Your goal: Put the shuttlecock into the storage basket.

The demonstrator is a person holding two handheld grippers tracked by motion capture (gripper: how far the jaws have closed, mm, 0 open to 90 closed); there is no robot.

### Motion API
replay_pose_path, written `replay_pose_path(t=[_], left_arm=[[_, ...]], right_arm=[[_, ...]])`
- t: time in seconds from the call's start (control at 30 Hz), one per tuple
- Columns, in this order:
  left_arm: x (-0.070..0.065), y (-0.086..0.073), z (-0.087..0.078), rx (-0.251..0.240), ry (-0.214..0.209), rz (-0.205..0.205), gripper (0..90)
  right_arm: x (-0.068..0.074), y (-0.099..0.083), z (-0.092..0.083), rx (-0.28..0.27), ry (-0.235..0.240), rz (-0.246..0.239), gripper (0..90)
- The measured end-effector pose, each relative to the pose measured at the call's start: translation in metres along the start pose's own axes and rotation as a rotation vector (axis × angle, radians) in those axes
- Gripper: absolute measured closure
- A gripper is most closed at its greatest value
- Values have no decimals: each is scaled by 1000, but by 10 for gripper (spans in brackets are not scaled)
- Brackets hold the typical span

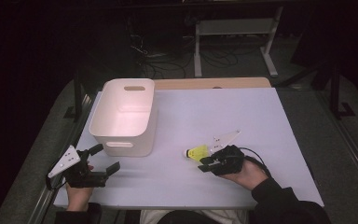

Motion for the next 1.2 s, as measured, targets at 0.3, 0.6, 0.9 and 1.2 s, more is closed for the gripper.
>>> replay_pose_path(t=[0.3,0.6,0.9,1.2], left_arm=[[0,0,0,-1,-3,-1,0],[-1,0,0,-3,-5,-3,0],[-1,0,0,-3,-5,-4,0],[-1,0,0,-3,-4,-2,0]], right_arm=[[-2,-5,8,40,22,32,889],[-4,-12,18,86,30,85,890],[-8,-16,23,109,16,95,890],[-16,-19,23,123,-17,118,890]])
Point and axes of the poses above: each handheld gripper's, and its own axes: z roughly forward along the jaws, y roughly out of its top, x roughly to its left, the point moved 9 cm from there along z, roughly forward along the jaws, and after that the axes turned 4 degrees about x, right-handed, at the moved point
